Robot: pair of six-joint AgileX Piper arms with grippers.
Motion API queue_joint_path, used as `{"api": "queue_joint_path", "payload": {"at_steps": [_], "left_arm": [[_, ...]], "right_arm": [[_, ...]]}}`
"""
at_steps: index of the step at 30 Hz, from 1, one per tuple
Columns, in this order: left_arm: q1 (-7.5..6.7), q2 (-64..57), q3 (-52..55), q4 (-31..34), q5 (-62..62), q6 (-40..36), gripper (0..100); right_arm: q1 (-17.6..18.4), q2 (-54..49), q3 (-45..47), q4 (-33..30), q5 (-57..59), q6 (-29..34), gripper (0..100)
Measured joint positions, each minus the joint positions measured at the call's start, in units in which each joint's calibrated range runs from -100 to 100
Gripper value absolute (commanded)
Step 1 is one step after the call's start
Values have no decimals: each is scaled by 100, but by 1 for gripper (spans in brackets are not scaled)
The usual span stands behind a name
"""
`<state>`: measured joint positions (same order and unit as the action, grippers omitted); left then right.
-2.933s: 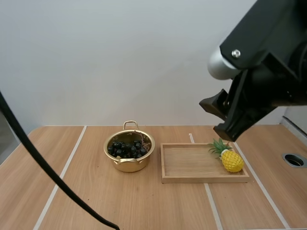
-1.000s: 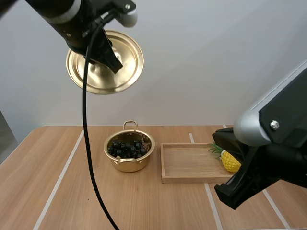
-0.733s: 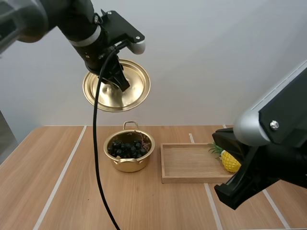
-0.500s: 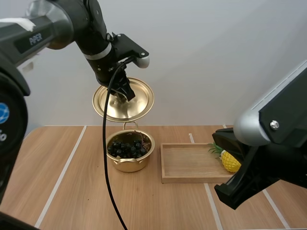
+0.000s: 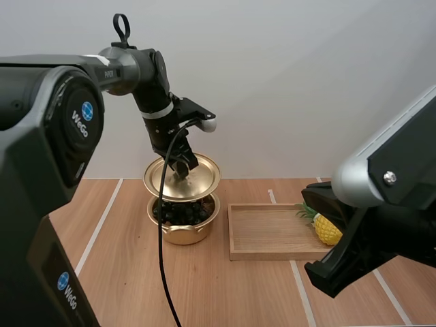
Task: Open the pot, put the grape inside, and close it
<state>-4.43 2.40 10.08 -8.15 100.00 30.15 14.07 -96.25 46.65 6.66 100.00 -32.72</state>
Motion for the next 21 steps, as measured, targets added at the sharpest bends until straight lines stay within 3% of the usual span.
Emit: {"api": "queue_joint_path", "payload": {"at_steps": [21], "left_arm": [[0, 288, 562, -130, 0, 174, 0]], "right_arm": [[0, 0, 0, -11, 0, 0, 0]]}}
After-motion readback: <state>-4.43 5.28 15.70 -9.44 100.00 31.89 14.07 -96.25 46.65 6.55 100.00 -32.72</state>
